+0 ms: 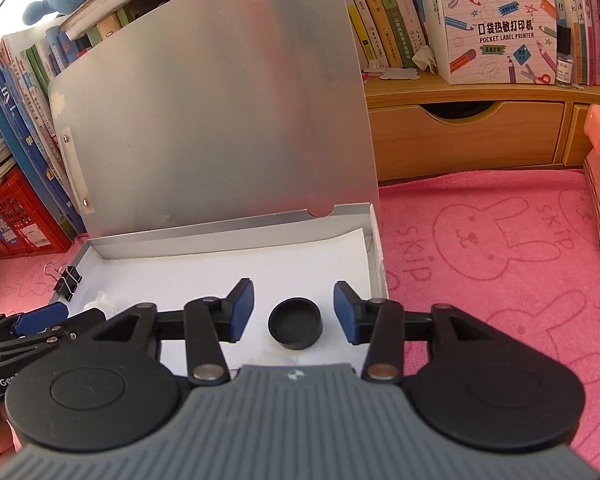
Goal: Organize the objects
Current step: 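Open both grippers to drop the tissue and lid into the box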
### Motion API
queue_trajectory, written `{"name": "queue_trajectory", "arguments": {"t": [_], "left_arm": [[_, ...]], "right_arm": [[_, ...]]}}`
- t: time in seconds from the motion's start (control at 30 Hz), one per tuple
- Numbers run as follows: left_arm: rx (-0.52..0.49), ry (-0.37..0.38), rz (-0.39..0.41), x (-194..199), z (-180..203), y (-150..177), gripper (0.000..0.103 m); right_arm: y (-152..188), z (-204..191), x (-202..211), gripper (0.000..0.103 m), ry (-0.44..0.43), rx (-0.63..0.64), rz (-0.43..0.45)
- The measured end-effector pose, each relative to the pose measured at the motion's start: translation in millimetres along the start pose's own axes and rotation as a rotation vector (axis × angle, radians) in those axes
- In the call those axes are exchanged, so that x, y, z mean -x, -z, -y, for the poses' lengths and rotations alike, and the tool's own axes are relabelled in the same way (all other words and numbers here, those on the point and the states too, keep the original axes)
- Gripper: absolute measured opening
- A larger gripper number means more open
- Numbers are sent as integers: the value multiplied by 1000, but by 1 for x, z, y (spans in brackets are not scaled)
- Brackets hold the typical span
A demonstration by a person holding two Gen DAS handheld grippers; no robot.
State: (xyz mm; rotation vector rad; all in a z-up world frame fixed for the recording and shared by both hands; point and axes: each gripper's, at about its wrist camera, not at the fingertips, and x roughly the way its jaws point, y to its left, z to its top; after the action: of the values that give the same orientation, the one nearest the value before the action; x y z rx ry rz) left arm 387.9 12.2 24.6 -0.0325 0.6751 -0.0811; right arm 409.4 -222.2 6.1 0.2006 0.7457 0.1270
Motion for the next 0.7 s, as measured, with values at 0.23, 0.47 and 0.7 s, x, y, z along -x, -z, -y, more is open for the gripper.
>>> {"name": "queue_trajectory", "arguments": {"t": [0.23, 0.47, 0.7], "left_arm": [[-13, 34, 58, 46, 7, 0, 86], [-60, 53, 103, 108, 16, 25, 89], [-88, 80, 150, 170, 22, 79, 91]], "right_arm": [[5, -4, 42, 78, -1, 18, 41], [34, -12, 104, 87, -16, 78, 94], [84, -17, 165, 90, -62, 102, 138]]}}
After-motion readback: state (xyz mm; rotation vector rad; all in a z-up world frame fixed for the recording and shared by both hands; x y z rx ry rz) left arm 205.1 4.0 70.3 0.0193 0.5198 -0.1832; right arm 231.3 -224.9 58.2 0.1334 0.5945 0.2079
